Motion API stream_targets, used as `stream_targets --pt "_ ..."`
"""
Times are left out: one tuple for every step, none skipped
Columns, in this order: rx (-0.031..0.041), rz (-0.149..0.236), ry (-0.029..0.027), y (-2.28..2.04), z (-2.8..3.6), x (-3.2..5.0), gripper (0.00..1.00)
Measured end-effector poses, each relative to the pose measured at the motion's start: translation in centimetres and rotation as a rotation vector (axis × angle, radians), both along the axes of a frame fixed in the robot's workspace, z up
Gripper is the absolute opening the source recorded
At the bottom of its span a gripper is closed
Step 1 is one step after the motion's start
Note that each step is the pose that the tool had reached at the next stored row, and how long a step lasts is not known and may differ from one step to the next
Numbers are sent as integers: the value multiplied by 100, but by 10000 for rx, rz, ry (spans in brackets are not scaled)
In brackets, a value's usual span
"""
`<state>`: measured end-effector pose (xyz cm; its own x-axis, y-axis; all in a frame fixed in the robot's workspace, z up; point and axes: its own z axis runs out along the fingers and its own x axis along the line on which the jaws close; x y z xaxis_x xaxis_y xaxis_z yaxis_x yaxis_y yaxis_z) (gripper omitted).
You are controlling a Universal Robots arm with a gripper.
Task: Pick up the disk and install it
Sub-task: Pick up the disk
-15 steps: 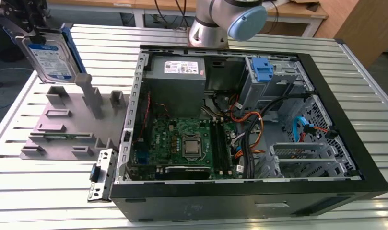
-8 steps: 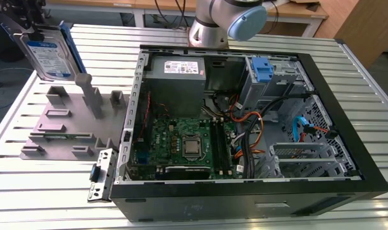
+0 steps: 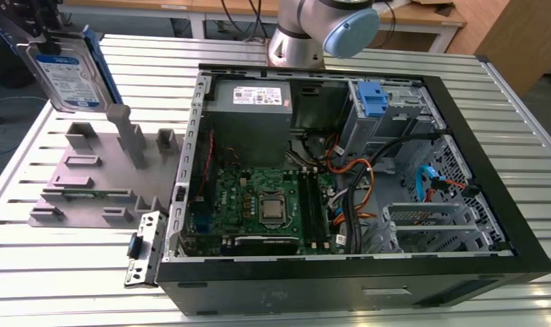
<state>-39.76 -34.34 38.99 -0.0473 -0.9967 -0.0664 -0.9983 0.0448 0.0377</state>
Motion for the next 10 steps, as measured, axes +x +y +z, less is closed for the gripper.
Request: stream_targets --pt "-1 0 0 0 7 0 35" --pt "0 0 1 0 14 0 35" --pt "-1 0 1 0 21 0 35" --pt "-1 0 1 0 32 0 35" --pt "-1 0 1 0 47 0 35" --pt "-1 0 0 0 61 0 35" --pt "0 0 0 0 74 0 35" --pt "-1 0 1 0 84 0 35" --pt "0 0 -1 0 88 0 35" --pt "1 0 -2 0 88 0 35"
